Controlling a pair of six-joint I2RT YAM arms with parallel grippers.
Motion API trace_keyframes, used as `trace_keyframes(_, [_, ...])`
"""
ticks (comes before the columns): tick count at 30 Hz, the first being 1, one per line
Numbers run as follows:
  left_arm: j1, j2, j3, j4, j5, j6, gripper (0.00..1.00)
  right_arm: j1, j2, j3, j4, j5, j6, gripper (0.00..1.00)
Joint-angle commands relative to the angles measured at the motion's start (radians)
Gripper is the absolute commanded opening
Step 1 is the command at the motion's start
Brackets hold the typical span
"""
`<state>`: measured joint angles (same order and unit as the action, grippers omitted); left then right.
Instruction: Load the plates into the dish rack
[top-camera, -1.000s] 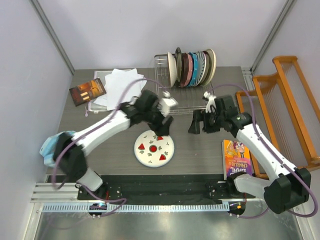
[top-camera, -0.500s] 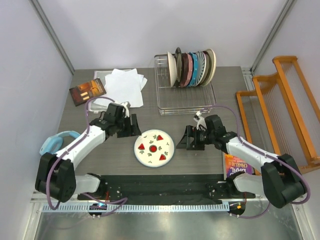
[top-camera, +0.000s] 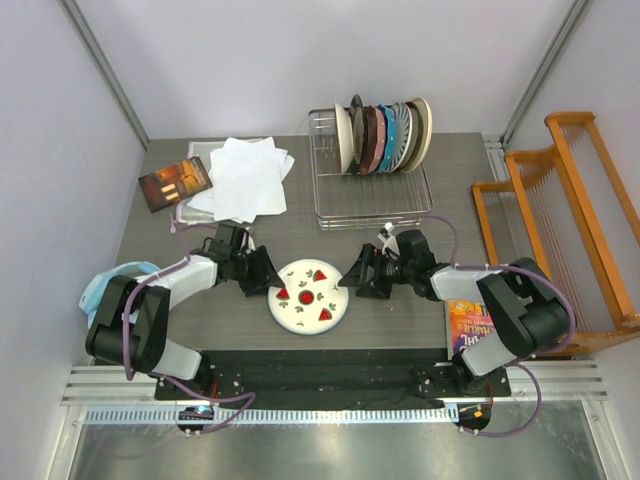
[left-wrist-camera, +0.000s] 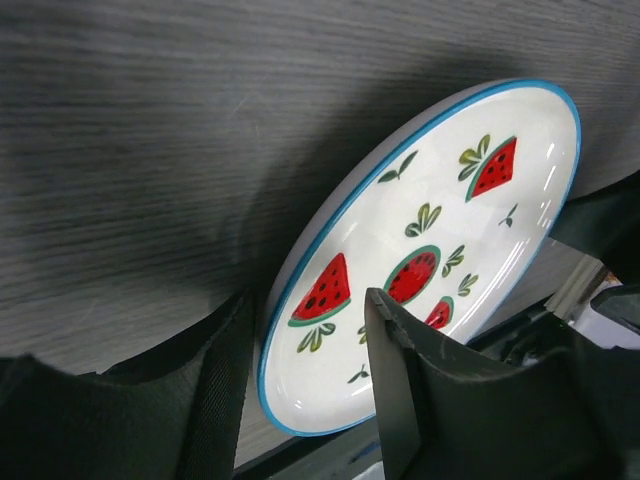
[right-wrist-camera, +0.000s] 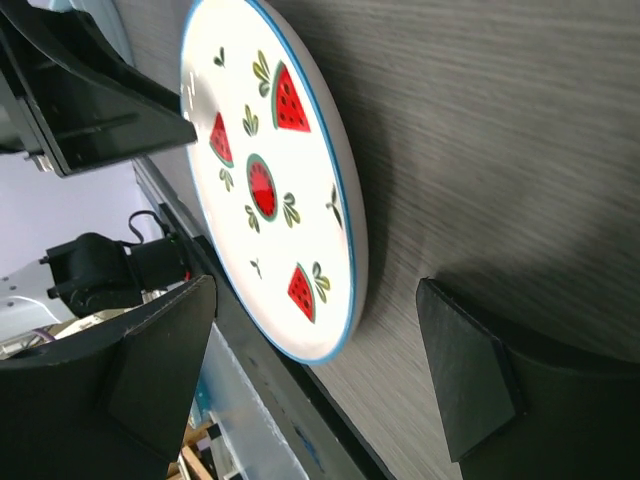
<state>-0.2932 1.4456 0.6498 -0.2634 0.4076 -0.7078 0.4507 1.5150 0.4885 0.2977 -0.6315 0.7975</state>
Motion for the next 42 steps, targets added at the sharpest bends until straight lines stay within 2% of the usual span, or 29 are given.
trace_keyframes(1, [0.002, -0.019, -0.030, 0.041, 0.048, -0.056, 0.47, 0.016, 0.080, 0.015, 0.050, 0.058, 0.029, 0.88])
trace_keyframes(3, [0.002, -0.017, -0.044, 0.036, 0.059, -0.048, 0.42, 0.031, 0.103, 0.015, 0.064, 0.053, 0.045, 0.88])
trace_keyframes(9, [0.002, 0.021, -0.091, 0.098, 0.103, -0.071, 0.19, 0.069, 0.149, -0.001, 0.092, 0.032, 0.063, 0.89])
trace_keyframes(10, [0.002, 0.033, -0.098, 0.131, 0.111, -0.073, 0.08, 0.071, 0.160, -0.001, 0.090, 0.032, 0.065, 0.89])
trace_keyframes(11, [0.002, 0.045, -0.098, 0.133, 0.109, -0.071, 0.02, 0.071, 0.175, -0.001, 0.086, 0.030, 0.068, 0.89])
trace_keyframes(20, [0.002, 0.145, -0.075, 0.210, 0.134, -0.022, 0.00, 0.074, 0.280, 0.033, 0.113, -0.043, 0.066, 0.82])
trace_keyframes(23, [0.005, 0.151, -0.078, 0.217, 0.134, -0.019, 0.00, 0.072, 0.258, 0.028, 0.094, -0.027, 0.052, 0.71])
trace_keyframes(26, [0.005, 0.151, -0.075, 0.201, 0.116, -0.015, 0.00, 0.071, 0.220, 0.030, 0.036, 0.005, 0.036, 0.47])
trace_keyframes(27, [0.005, 0.150, -0.067, 0.184, 0.108, -0.013, 0.05, 0.068, 0.209, 0.032, 0.015, 0.012, 0.013, 0.29])
trace_keyframes(29, [0.006, 0.150, -0.055, 0.162, 0.083, -0.001, 0.14, 0.056, 0.176, 0.041, -0.041, 0.016, -0.009, 0.14])
trace_keyframes(30, [0.008, 0.148, -0.049, 0.138, 0.077, 0.007, 0.19, 0.051, 0.165, 0.050, -0.078, 0.032, -0.044, 0.01])
trace_keyframes(32, [0.019, 0.150, -0.013, 0.113, 0.056, 0.031, 0.31, 0.033, 0.114, 0.071, -0.164, 0.035, -0.078, 0.01])
trace_keyframes(33, [0.025, 0.150, 0.005, 0.080, 0.051, 0.043, 0.40, 0.026, 0.097, 0.082, -0.192, 0.011, -0.095, 0.01])
trace_keyframes(34, [0.038, 0.148, 0.057, 0.058, 0.045, 0.059, 0.43, 0.023, 0.076, 0.099, -0.231, 0.000, -0.150, 0.01])
trace_keyframes(36, [0.058, 0.136, 0.124, -0.029, 0.036, 0.135, 0.52, 0.017, 0.022, 0.192, -0.424, -0.031, -0.237, 0.01])
trace_keyframes(38, [0.074, 0.119, 0.251, -0.132, -0.001, 0.203, 0.54, 0.013, -0.024, 0.308, -0.596, -0.019, -0.381, 0.01])
trace_keyframes(40, [0.115, 0.084, 0.342, -0.178, -0.027, 0.281, 0.56, 0.005, -0.100, 0.399, -0.676, 0.024, -0.460, 0.01])
trace_keyframes(42, [0.159, 0.064, 0.480, -0.236, -0.093, 0.347, 0.59, 0.006, -0.128, 0.574, -0.767, 0.041, -0.558, 0.01])
